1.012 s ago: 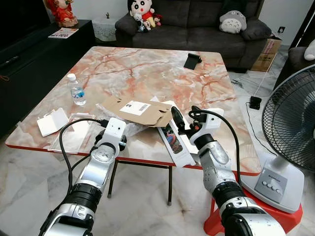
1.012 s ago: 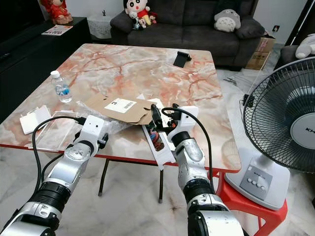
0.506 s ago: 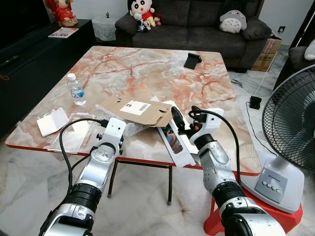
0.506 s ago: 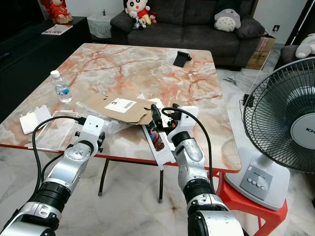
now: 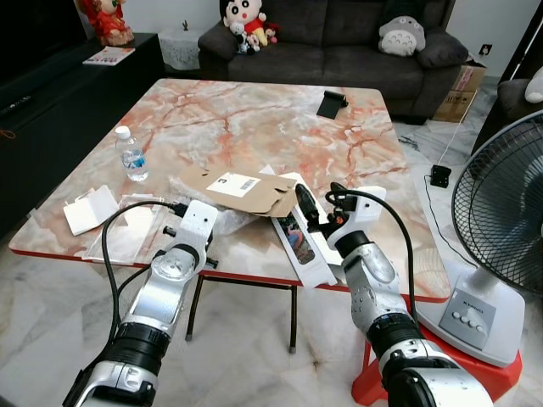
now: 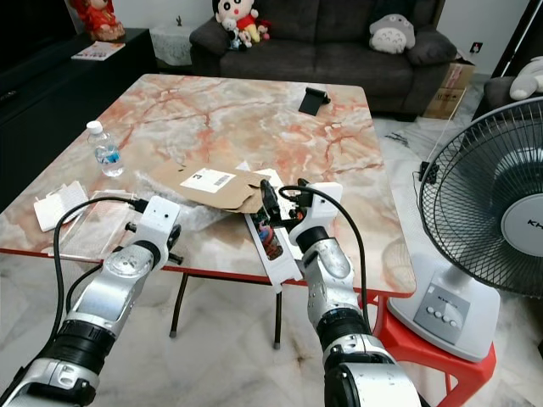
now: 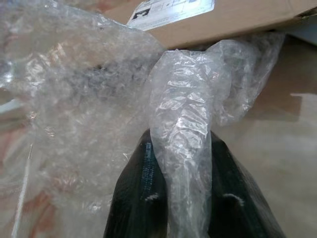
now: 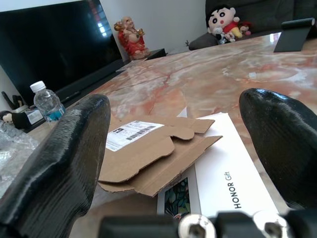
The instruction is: Picking trash to rubbish bin
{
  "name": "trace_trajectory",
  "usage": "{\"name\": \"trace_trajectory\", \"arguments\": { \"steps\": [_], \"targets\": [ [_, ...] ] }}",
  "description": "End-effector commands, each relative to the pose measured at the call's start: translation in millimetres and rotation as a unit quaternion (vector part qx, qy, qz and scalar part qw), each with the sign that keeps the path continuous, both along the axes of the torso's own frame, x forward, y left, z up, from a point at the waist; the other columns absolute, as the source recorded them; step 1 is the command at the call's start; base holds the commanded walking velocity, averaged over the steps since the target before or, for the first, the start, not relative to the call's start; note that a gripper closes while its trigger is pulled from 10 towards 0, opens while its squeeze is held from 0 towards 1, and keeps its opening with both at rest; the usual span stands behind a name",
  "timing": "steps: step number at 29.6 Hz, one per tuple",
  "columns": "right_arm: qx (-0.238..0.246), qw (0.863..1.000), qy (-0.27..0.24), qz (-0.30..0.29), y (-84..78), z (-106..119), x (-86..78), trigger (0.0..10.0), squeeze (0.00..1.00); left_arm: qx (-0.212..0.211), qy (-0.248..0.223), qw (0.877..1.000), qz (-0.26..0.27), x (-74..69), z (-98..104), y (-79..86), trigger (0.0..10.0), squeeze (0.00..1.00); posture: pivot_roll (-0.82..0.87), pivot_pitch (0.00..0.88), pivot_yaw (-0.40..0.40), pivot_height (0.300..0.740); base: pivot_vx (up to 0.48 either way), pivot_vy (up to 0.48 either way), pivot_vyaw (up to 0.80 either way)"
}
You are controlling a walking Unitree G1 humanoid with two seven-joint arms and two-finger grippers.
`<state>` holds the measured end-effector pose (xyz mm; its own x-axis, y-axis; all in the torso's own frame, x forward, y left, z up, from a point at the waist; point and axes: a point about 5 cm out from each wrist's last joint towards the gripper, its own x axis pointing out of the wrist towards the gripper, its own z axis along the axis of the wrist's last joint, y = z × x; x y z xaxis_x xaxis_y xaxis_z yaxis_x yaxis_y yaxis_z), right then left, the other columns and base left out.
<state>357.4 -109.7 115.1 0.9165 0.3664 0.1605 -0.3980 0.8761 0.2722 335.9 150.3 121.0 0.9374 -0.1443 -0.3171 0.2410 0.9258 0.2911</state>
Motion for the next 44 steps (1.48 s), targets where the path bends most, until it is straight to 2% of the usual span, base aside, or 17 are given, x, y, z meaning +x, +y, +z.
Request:
{"name": "trace_trajectory", "arguments": {
  "steps": [1, 3, 4, 5, 6, 7, 14, 18, 20, 22, 23, 25, 29, 32, 34, 38, 44],
  "targets": [
    [-0.005, 1.000, -0.006, 0.010, 3.4, 5, 2.3, 10.0, 0.00, -0.006, -0.008, 1.000, -0.007, -0.7, 9, -1.5, 0.0, 0.00, 0.06, 0.000, -0.028, 0.740, 0.000, 0.000, 0.00],
    [-0.005, 1.000, -0.007, 0.017, 5.4, 5, 2.4, 10.0, 0.00, -0.032, -0.022, 0.999, -0.010, -1.1, 26, 1.5, 0.0, 0.00, 0.06, 0.000, -0.029, 0.740, 0.000, 0.000, 0.00],
    [-0.005, 1.000, -0.007, 0.017, 5.4, 5, 2.4, 10.0, 0.00, -0.032, -0.022, 0.999, -0.010, -1.1, 26, 1.5, 0.0, 0.00, 0.06, 0.000, -0.029, 0.740, 0.000, 0.000, 0.00],
    [-0.005, 1.000, -0.007, 0.021, 6.3, 5, 2.3, 10.0, 0.00, -0.050, -0.027, 0.998, -0.023, -2.3, 33, -0.9, 3.1, 0.00, 0.06, 0.000, -0.032, 0.740, 0.000, 0.000, 0.00],
    [-0.005, 1.000, -0.007, 0.021, 6.3, 5, 2.3, 10.0, 0.00, -0.050, -0.027, 0.998, -0.023, -2.3, 33, -0.9, 3.1, 0.00, 0.06, 0.000, -0.032, 0.740, 0.000, 0.000, 0.00],
    [-0.005, 1.000, -0.008, 0.026, 7.2, 6, 2.1, 10.0, 0.00, -0.069, -0.037, 0.996, -0.031, -3.1, 43, -1.9, 10.0, 0.00, 0.06, 0.000, -0.033, 0.740, 0.000, 0.000, 0.00],
    [-0.007, 0.999, -0.014, 0.044, 9.1, 9, 2.8, 10.0, 0.00, -0.112, -0.069, 0.989, -0.067, -4.9, 76, -6.1, 10.0, 0.00, 0.06, 0.000, -0.038, 0.740, 0.000, 0.000, 0.00],
    [-0.007, 0.999, -0.017, 0.049, 9.6, 10, 3.1, 10.0, 0.00, -0.137, -0.107, 0.982, -0.076, -5.4, 99, -8.4, 10.0, 0.00, 0.06, 0.000, -0.044, 0.740, 0.000, 0.000, 0.00],
    [-0.006, 0.999, -0.017, 0.050, 9.4, 10, 3.2, 10.0, 0.00, -0.155, -0.132, 0.976, -0.082, -5.7, 111, -8.7, 10.0, 0.00, 0.06, 0.000, -0.044, 0.740, 0.000, 0.000, 0.00],
    [-0.004, 0.999, -0.018, 0.050, 8.9, 11, 3.7, 10.0, 0.00, -0.186, -0.196, 0.961, -0.060, -3.5, 133, -4.0, 10.0, 0.00, 0.07, 0.000, -0.049, 0.740, 0.000, 0.000, 0.00],
    [-0.004, 0.999, -0.018, 0.050, 8.9, 11, 3.7, 10.0, 0.00, -0.186, -0.196, 0.961, -0.060, -3.5, 133, -4.0, 10.0, 0.00, 0.07, 0.000, -0.049, 0.740, 0.000, 0.000, 0.00],
    [-0.003, 0.999, -0.023, 0.042, 7.5, 14, 5.1, 10.0, 0.00, -0.191, -0.253, 0.948, -0.029, -1.4, 144, 3.2, 10.0, 0.00, 0.07, 0.000, -0.050, 0.740, 0.000, 0.000, 0.00],
    [0.004, 0.999, -0.041, 0.013, 1.5, 25, 9.8, 10.0, 0.00, -0.169, -0.300, 0.938, 0.028, 1.1, 137, 11.9, 10.0, 0.00, 0.06, 0.000, -0.046, 0.740, 0.000, 0.000, 0.00],
    [0.002, 0.998, -0.065, -0.009, -5.3, 36, 13.0, 10.0, 0.00, -0.162, -0.313, 0.934, 0.052, -0.1, 125, 12.3, 10.0, 0.00, 0.06, 0.000, -0.046, 0.740, 0.000, 0.000, 0.00],
    [-0.003, 0.997, -0.074, -0.018, -8.2, 40, 14.1, 10.0, 0.00, -0.143, -0.311, 0.937, 0.067, 0.2, 120, 14.4, 10.0, 0.00, 0.05, 0.000, -0.042, 0.740, 0.000, 0.000, 0.00],
    [-0.017, 0.991, -0.111, -0.070, -24.9, 59, 19.8, 10.0, 0.00, -0.097, -0.324, 0.939, 0.061, -0.9, 102, 10.4, 10.0, 0.00, 0.05, 0.000, -0.037, 0.740, 0.000, 0.000, 0.00],
    [-0.066, 0.985, -0.146, -0.060, -19.2, 68, 19.0, 10.0, 0.00, -0.090, -0.341, 0.933, 0.074, -1.0, 90, 13.8, 10.0, 0.00, 0.06, 0.000, -0.019, 0.740, 0.000, 0.000, 0.00]
  ]
}}
